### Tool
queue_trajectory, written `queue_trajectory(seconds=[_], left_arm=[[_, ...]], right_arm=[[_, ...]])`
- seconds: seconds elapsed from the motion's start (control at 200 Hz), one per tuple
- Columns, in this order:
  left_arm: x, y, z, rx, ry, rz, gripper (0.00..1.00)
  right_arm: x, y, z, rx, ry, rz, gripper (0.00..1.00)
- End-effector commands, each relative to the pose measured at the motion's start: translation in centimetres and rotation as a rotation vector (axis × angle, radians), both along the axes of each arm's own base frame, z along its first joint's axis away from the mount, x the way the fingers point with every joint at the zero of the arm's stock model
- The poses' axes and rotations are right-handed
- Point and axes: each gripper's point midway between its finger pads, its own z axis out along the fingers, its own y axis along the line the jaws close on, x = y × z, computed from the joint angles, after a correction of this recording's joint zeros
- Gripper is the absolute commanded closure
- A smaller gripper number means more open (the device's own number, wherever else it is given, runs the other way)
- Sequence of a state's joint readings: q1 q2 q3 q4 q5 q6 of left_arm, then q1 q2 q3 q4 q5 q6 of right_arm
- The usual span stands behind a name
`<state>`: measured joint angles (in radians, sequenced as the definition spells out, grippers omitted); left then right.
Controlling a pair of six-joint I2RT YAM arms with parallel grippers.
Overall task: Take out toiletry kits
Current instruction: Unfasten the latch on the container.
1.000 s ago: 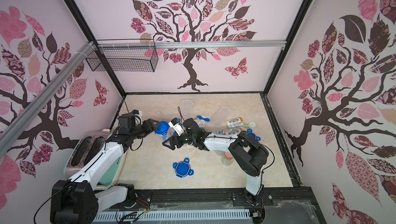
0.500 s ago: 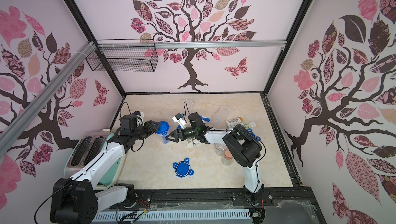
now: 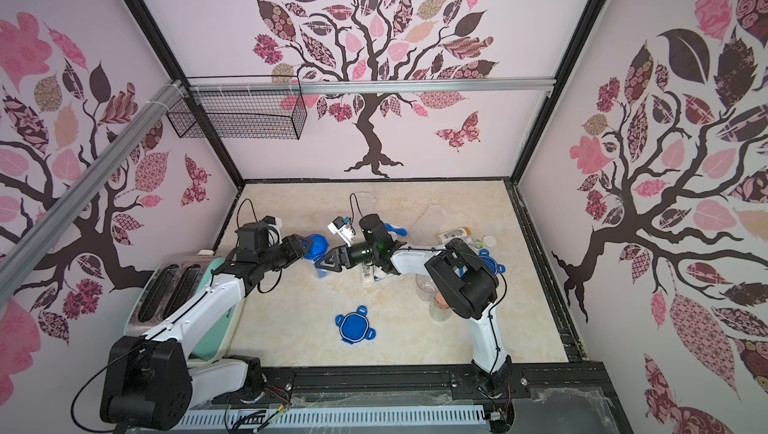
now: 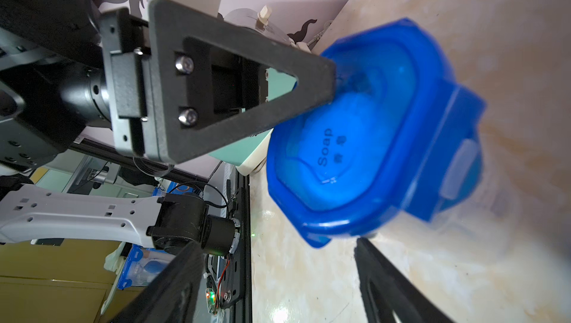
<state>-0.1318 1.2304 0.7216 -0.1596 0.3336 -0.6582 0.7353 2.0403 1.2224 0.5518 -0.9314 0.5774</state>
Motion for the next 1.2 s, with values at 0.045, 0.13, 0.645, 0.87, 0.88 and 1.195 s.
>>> queue_trajectory(seconds=[0.045,0.13,0.645,0.87,0.88,1.195], left_arm=[[-0.2,-0.1,-1.7,0.016,0.039,-0.011,0.47],[-0.1,-0.2,-1.9,0.018,0.044,-0.014,0.48],[-0.5,-0.3,-2.7,0.028,0.062,-0.016,0.50],[-0.8,-0.4,-3.7,0.037,0.078,-0.018,0.51],[-0.8,-0.4,-3.7,0.037,0.079,-0.018,0.51],[-1.0,-0.5,-4.0,0.040,0.085,-0.019,0.52]], right_arm=[[0.0,0.6,1.6,0.050,-0.007,0.020,0.21],[0.1,0.8,2.0,0.061,-0.003,0.020,0.22],[-0.1,1.7,2.9,0.117,0.036,-0.031,0.24],[-0.3,2.0,2.6,0.109,0.043,-0.036,0.25],[-0.3,2.0,2.5,0.109,0.043,-0.036,0.25],[-0.2,2.1,1.9,0.094,0.068,-0.058,0.25]])
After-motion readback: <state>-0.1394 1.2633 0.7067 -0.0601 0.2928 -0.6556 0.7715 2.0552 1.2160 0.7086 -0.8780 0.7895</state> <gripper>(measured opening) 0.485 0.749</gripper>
